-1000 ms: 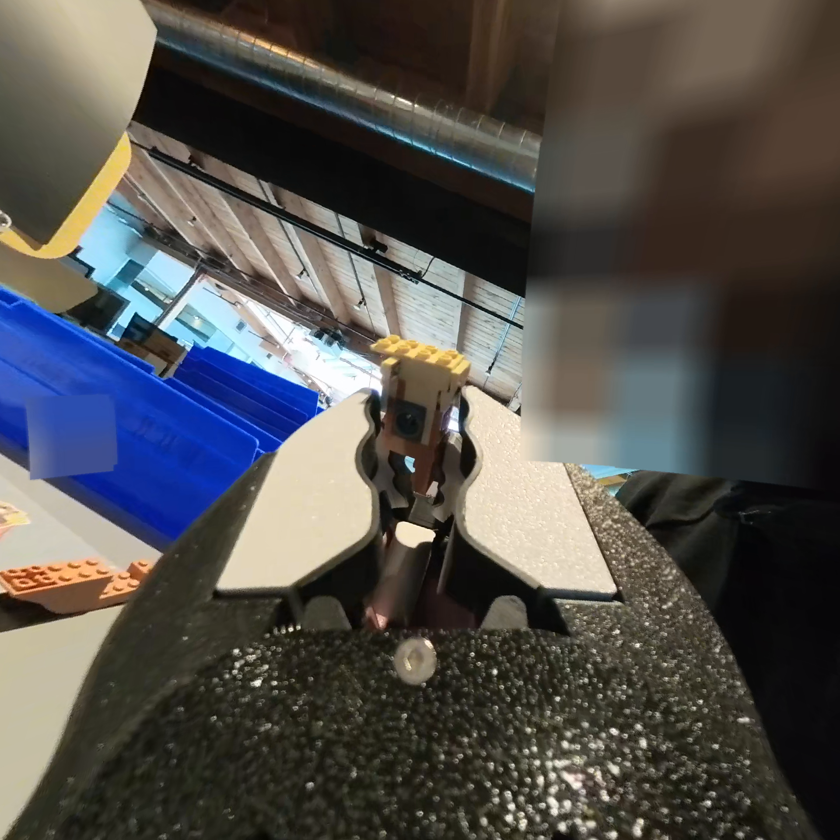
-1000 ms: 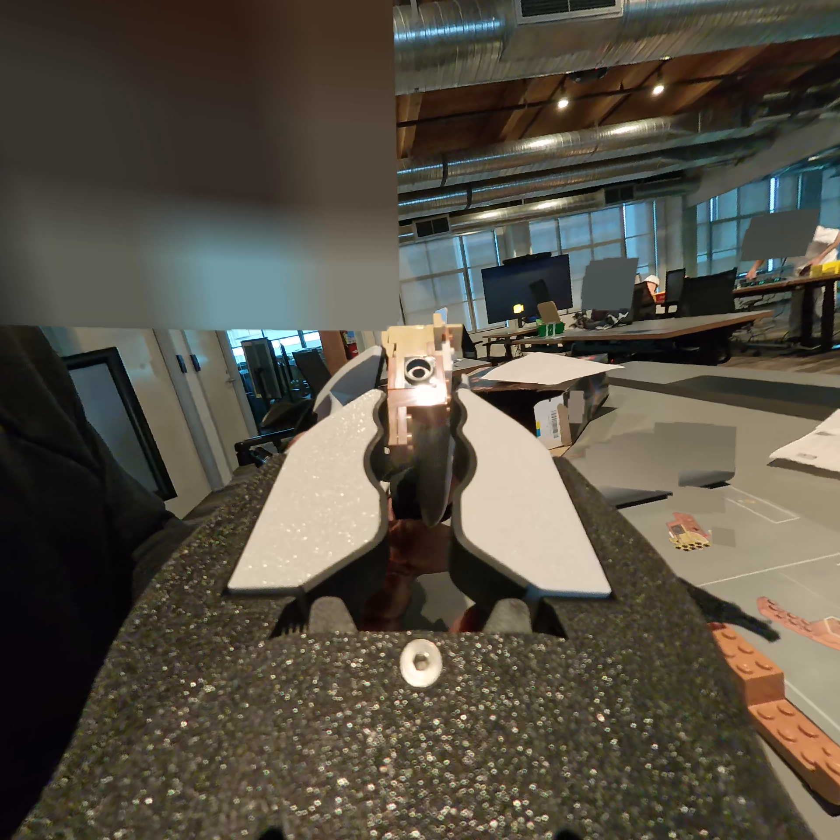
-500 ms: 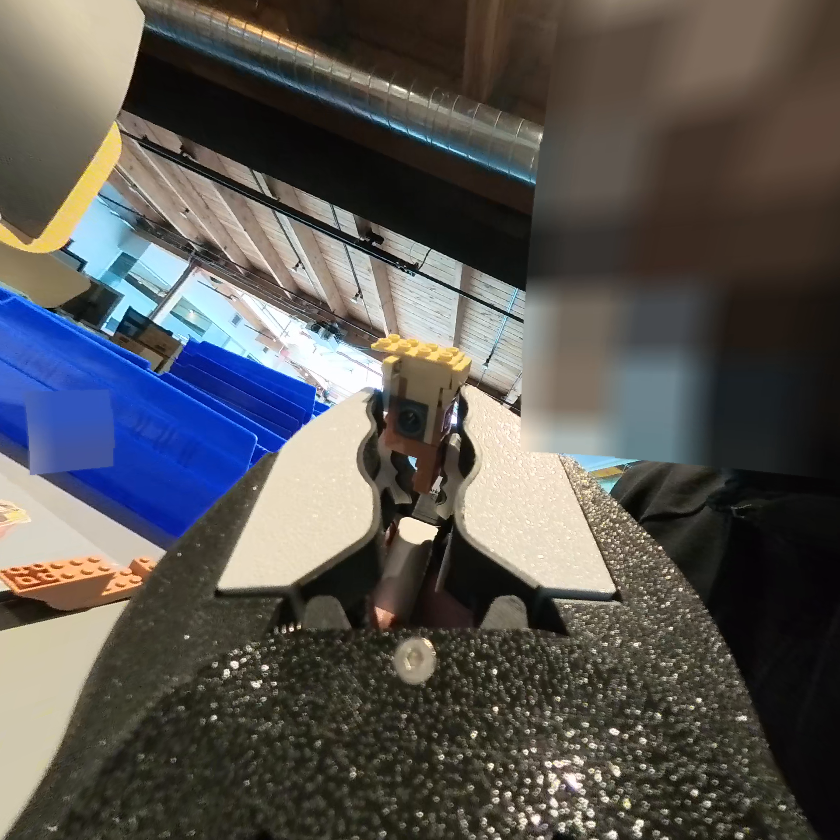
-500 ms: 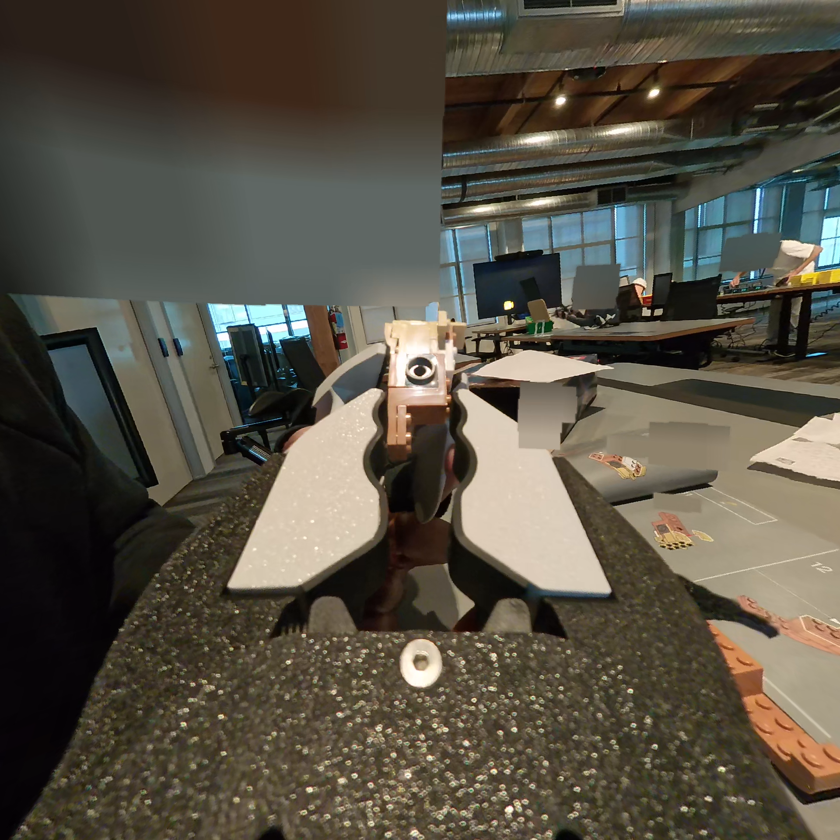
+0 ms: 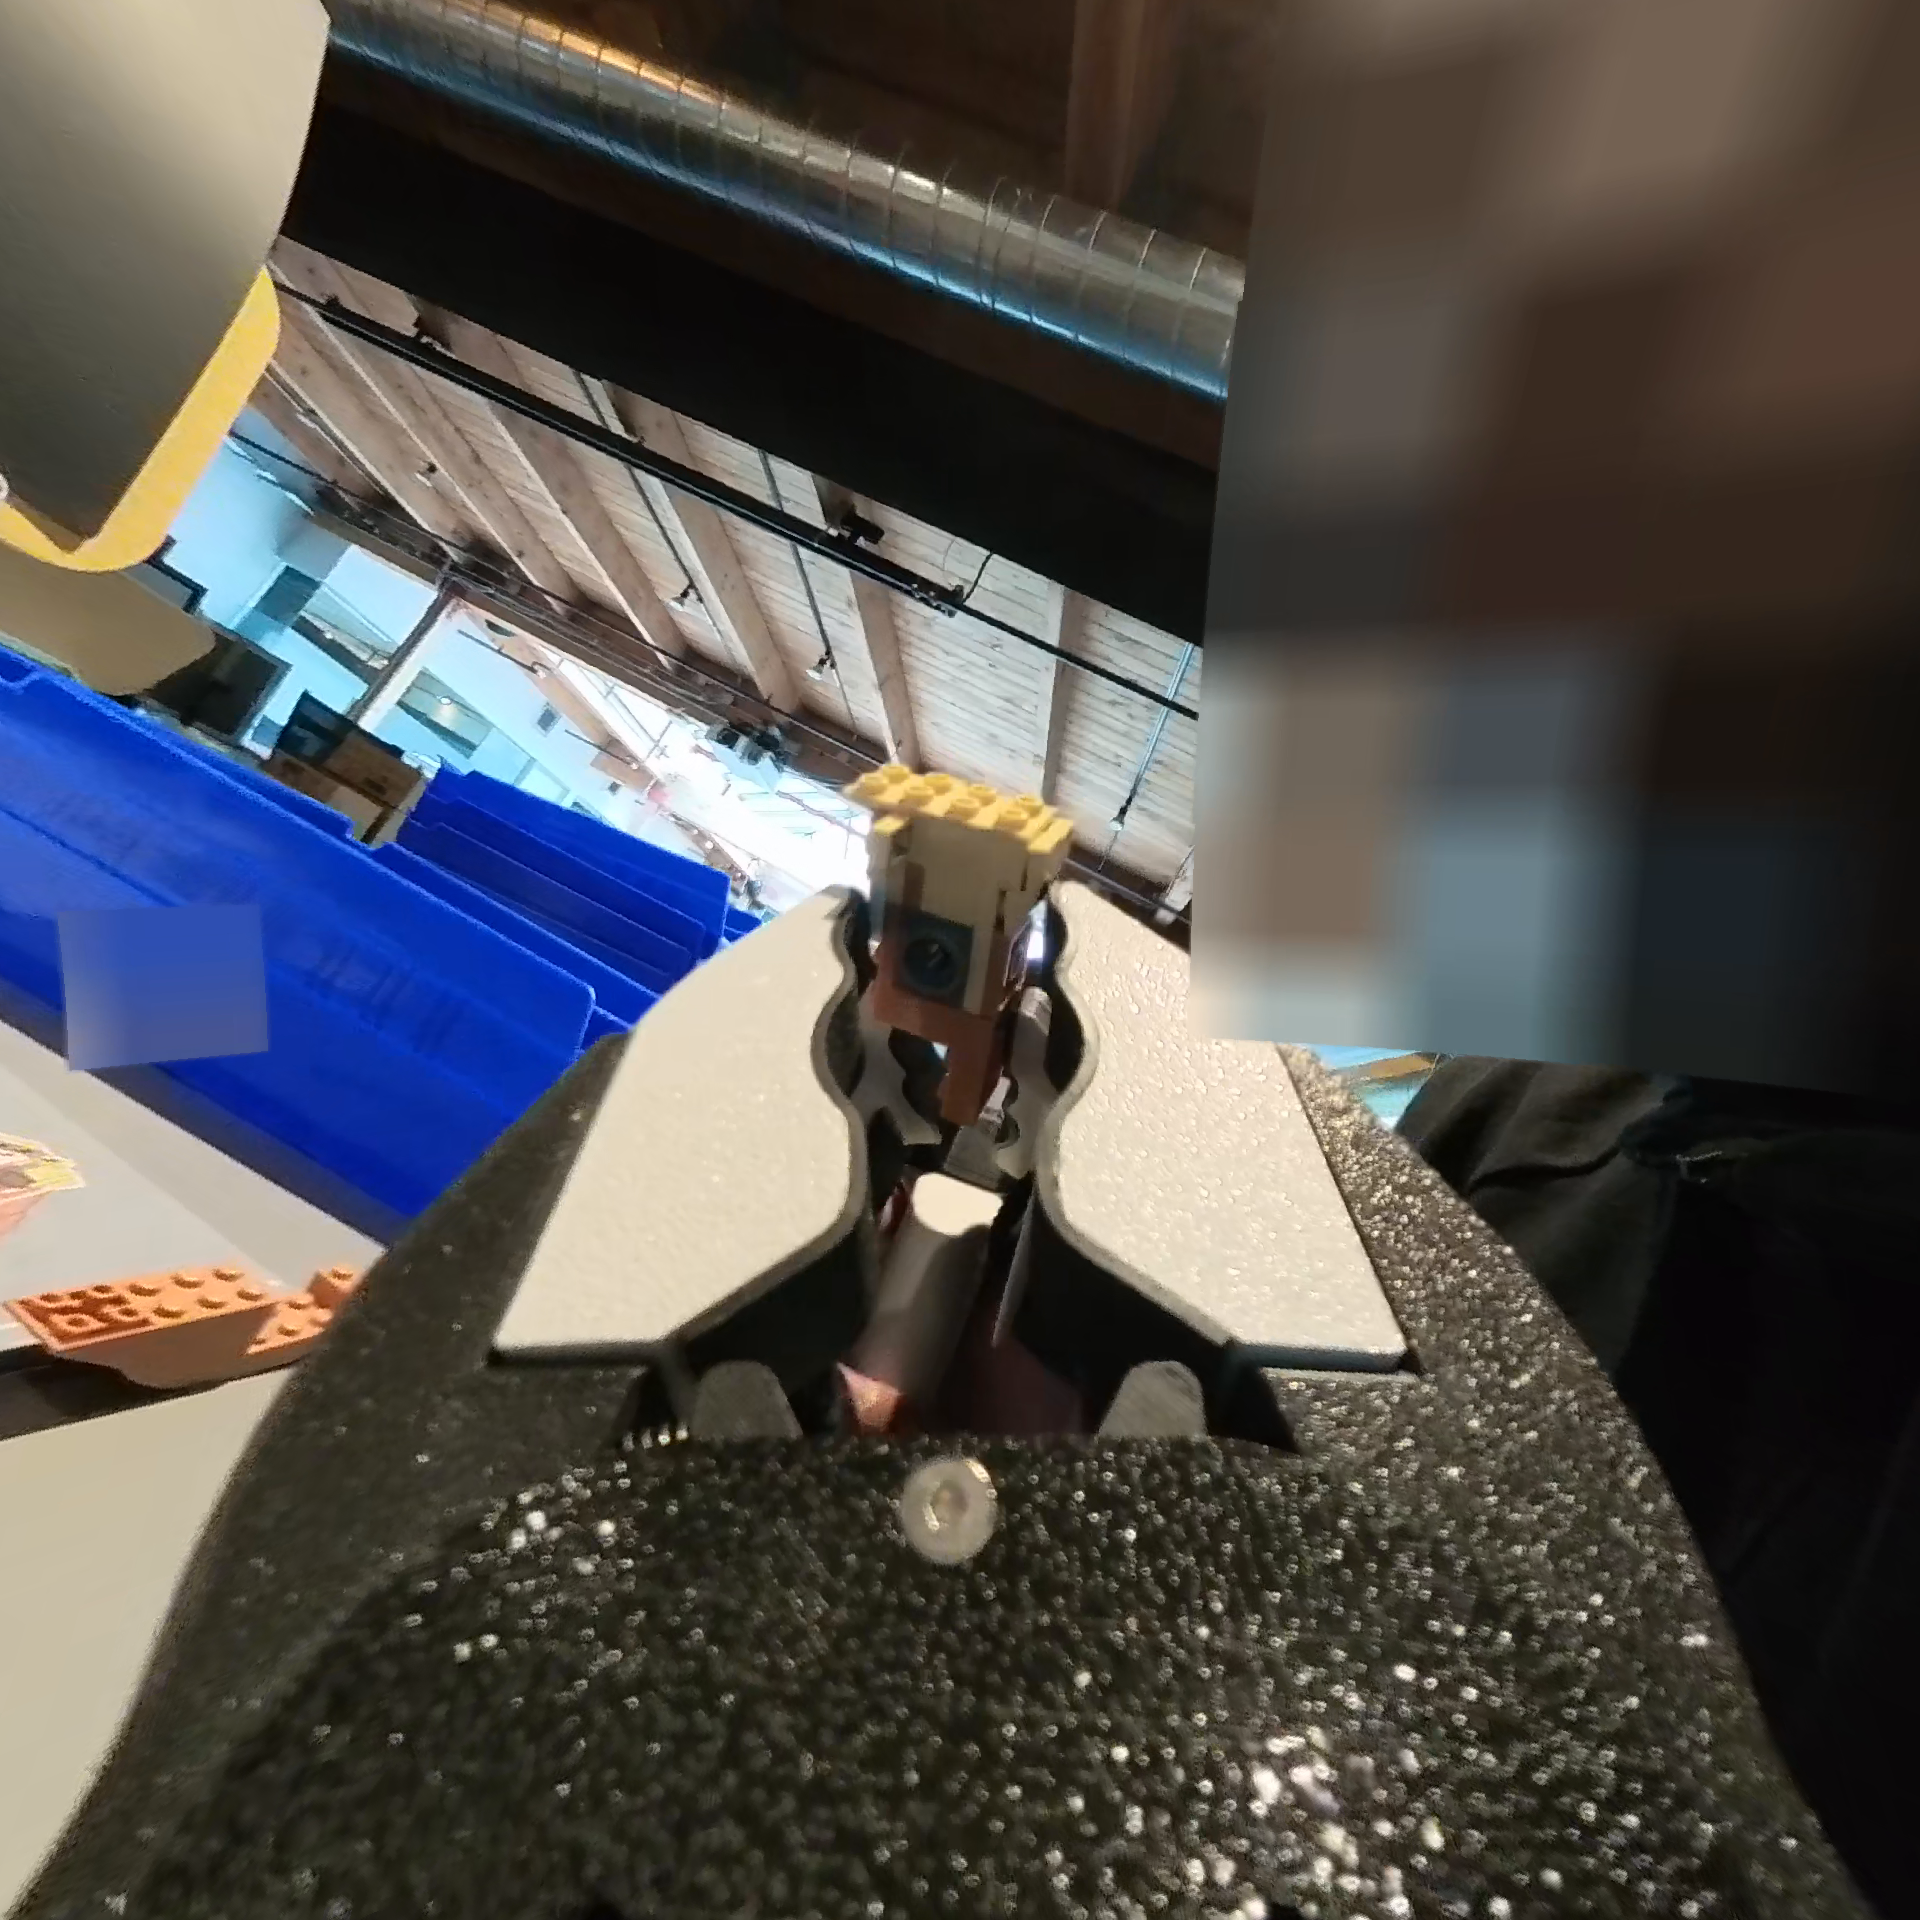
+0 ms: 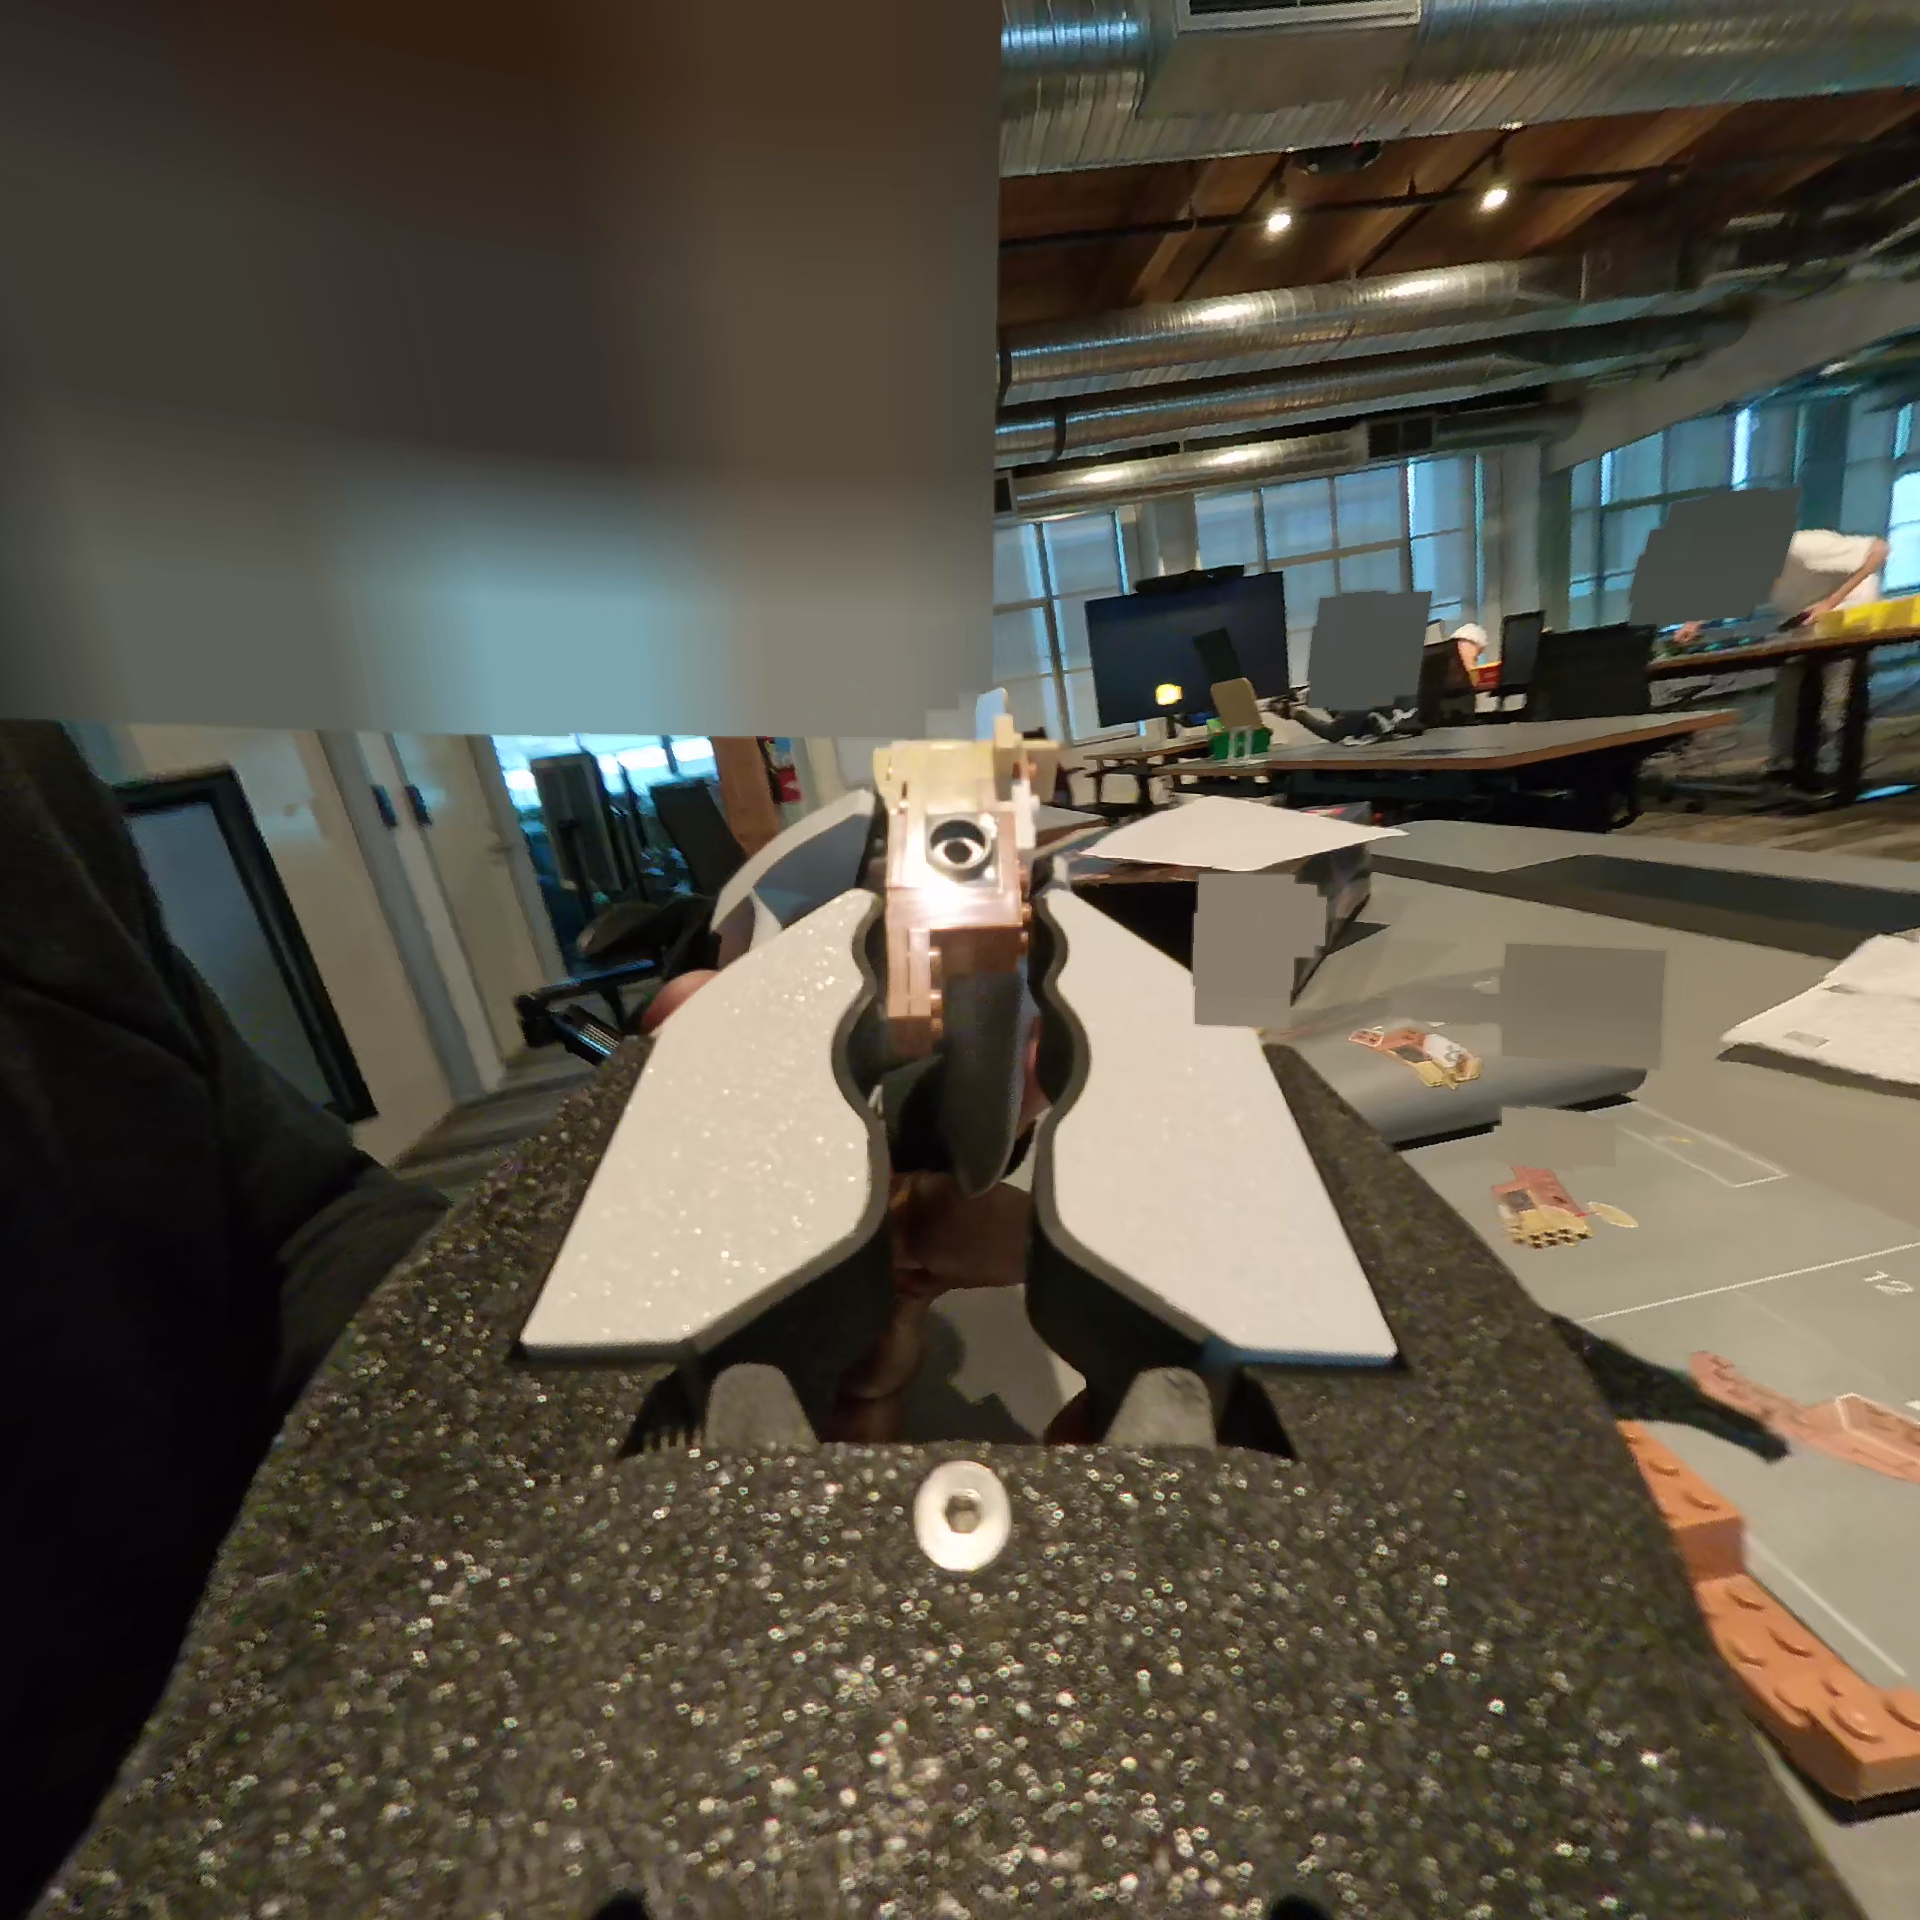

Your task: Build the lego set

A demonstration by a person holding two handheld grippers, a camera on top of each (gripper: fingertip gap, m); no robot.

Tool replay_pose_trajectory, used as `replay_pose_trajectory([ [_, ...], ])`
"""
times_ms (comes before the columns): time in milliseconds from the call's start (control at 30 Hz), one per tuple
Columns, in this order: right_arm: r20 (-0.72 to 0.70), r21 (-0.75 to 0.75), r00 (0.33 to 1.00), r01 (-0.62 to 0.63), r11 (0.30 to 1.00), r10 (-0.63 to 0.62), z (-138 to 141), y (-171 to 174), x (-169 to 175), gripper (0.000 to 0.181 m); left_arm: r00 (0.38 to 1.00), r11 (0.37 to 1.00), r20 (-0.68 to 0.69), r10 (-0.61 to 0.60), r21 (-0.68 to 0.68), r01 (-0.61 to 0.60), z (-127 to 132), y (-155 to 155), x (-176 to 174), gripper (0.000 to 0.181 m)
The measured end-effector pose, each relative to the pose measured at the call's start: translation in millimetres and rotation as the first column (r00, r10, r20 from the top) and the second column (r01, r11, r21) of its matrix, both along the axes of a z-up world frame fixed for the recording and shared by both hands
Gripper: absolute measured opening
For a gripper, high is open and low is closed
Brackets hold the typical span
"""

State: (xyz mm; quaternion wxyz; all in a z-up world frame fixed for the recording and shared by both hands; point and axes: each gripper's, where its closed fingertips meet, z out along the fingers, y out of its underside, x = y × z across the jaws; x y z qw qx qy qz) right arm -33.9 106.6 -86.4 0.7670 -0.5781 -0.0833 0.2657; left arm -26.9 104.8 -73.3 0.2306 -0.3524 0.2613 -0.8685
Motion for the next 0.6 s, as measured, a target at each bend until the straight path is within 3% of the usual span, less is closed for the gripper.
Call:
replay_pose_trajectory([
  [200, -0.156, -0.026, 0.986, -0.07, 0.997, 0.066, 4, 1, 16, 0.025, 0.997, 0.986, -0.047, 0.055, 0.16, -0.047, -4, -3, 1, 0.047],
  [367, -0.31, -0.08, 0.928, -0.243, 0.967, 0.208, 0, 3, 17, 0.025, 0.976, 0.91, -0.102, 0.192, 0.392, -0.139, -12, 4, 8, 0.054],
  [600, -0.313, -0.073, 0.911, -0.306, 0.949, 0.27, -3, 3, 7, 0.025, 0.984, 0.967, -0.144, 0.108, 0.245, -0.07, -13, 0, 10, 0.038],
])
